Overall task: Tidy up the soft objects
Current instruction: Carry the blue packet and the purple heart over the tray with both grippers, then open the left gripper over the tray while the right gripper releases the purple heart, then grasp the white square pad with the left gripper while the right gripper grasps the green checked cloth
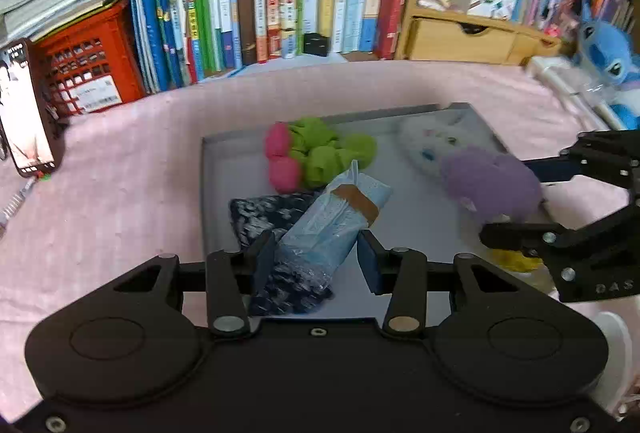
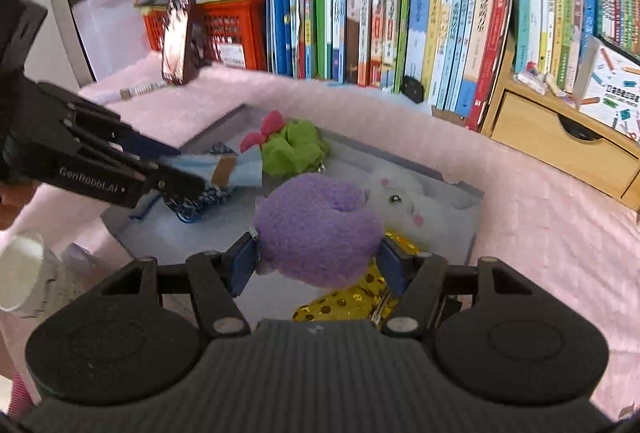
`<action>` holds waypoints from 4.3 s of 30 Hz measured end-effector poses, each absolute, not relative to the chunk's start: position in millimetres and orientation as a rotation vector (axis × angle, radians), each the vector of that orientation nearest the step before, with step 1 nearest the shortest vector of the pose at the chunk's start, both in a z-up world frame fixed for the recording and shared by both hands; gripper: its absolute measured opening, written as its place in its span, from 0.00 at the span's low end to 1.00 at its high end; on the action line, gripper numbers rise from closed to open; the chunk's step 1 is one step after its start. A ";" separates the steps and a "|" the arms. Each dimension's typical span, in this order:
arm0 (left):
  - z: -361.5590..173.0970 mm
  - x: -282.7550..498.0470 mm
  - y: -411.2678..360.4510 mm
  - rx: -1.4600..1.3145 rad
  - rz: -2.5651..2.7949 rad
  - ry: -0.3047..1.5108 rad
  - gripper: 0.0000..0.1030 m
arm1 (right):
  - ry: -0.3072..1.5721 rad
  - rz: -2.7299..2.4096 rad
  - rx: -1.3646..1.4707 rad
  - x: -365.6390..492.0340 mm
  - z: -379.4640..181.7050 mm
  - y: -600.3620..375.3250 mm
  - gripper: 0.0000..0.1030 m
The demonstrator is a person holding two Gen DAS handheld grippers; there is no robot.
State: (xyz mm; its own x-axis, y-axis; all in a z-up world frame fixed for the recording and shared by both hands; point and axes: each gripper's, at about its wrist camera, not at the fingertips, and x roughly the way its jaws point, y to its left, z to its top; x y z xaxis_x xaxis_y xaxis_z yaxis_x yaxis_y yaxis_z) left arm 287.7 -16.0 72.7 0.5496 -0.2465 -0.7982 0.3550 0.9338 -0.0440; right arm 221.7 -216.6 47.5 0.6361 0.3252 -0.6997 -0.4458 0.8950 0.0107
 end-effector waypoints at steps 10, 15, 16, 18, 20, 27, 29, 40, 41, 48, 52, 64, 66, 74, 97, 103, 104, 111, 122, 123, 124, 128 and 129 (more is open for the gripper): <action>54.0 304.6 -17.7 0.139 -0.329 0.954 0.41 | 0.821 0.432 -0.223 241.0 29.3 -199.9 0.66; 50.3 307.2 -17.1 0.131 -0.320 0.960 0.41 | 0.839 0.433 -0.236 246.0 24.4 -198.0 0.66; 49.9 307.9 -16.9 0.130 -0.320 0.961 0.41 | 0.842 0.433 -0.238 246.9 24.3 -197.7 0.66; 49.2 308.7 -16.7 0.129 -0.320 0.961 0.41 | 0.847 0.434 -0.245 248.1 23.0 -196.4 0.66; 49.1 308.6 -16.6 0.129 -0.321 0.960 0.41 | 0.853 0.434 -0.248 249.0 21.5 -195.2 0.66; 48.7 307.8 -16.1 0.131 -0.323 0.955 0.43 | 0.861 0.432 -0.253 250.0 18.1 -192.5 0.71; 49.0 306.8 -15.6 0.131 -0.321 0.953 0.43 | 0.860 0.432 -0.256 248.8 18.6 -192.1 0.73; 72.2 282.3 -18.0 0.154 -0.348 0.874 0.57 | 0.823 0.442 -0.268 234.8 30.6 -194.0 0.78; 75.9 278.9 -18.0 0.151 -0.352 0.865 0.59 | 0.815 0.442 -0.270 232.6 33.2 -194.4 0.78; 101.6 248.7 -16.5 0.169 -0.412 0.802 0.67 | 0.737 0.471 -0.282 209.1 59.7 -201.4 0.81; 113.4 224.2 -18.0 0.206 -0.458 0.775 0.69 | 0.688 0.497 -0.282 189.9 74.4 -207.5 0.83; 133.2 140.2 -18.5 0.278 -0.658 0.714 0.80 | 0.555 0.603 -0.440 108.8 94.9 -202.9 0.90; 132.1 127.4 -18.9 0.300 -0.698 0.710 0.81 | 0.545 0.627 -0.474 96.3 93.7 -200.8 0.91; 115.9 88.8 -29.8 0.478 -0.866 0.672 0.89 | 0.503 0.738 -0.669 46.4 78.7 -185.2 0.95; 77.0 87.4 -63.2 0.666 -0.928 0.711 0.70 | 0.502 0.814 -0.803 16.1 51.3 -170.6 0.98; 103.3 92.9 -43.9 0.575 -0.884 0.662 0.69 | 0.477 0.818 -0.797 12.2 51.1 -164.8 0.98; 108.2 95.2 -39.9 0.555 -0.875 0.661 0.69 | 0.471 0.819 -0.794 11.4 51.3 -163.8 0.98; 139.4 113.2 -15.2 0.449 -0.773 0.617 0.69 | 0.407 0.794 -0.818 3.3 48.6 -148.7 0.95; 147.0 130.7 -2.0 0.349 -0.718 0.637 0.69 | 0.476 0.729 -1.020 9.9 8.2 -99.6 0.73; 146.5 130.7 -1.9 0.347 -0.716 0.638 0.69 | 0.475 0.718 -1.039 11.4 4.5 -96.1 0.73; 145.7 130.7 -1.3 0.346 -0.712 0.637 0.69 | 0.472 0.706 -1.059 12.1 1.1 -93.8 0.72; 143.9 132.4 0.6 0.339 -0.697 0.639 0.69 | 0.503 0.678 -1.042 22.0 -7.0 -86.3 0.63; 143.4 132.9 1.5 0.336 -0.695 0.640 0.69 | 0.510 0.686 -1.030 24.2 -8.6 -85.9 0.62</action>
State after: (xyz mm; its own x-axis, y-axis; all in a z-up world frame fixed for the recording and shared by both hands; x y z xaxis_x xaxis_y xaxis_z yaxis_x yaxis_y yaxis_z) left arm 132.9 1.5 143.4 0.5902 -0.4850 -0.6453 0.6828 0.7264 0.0785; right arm 24.2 -85.9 -8.6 0.6864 0.2730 -0.6740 -0.7241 0.3422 -0.5988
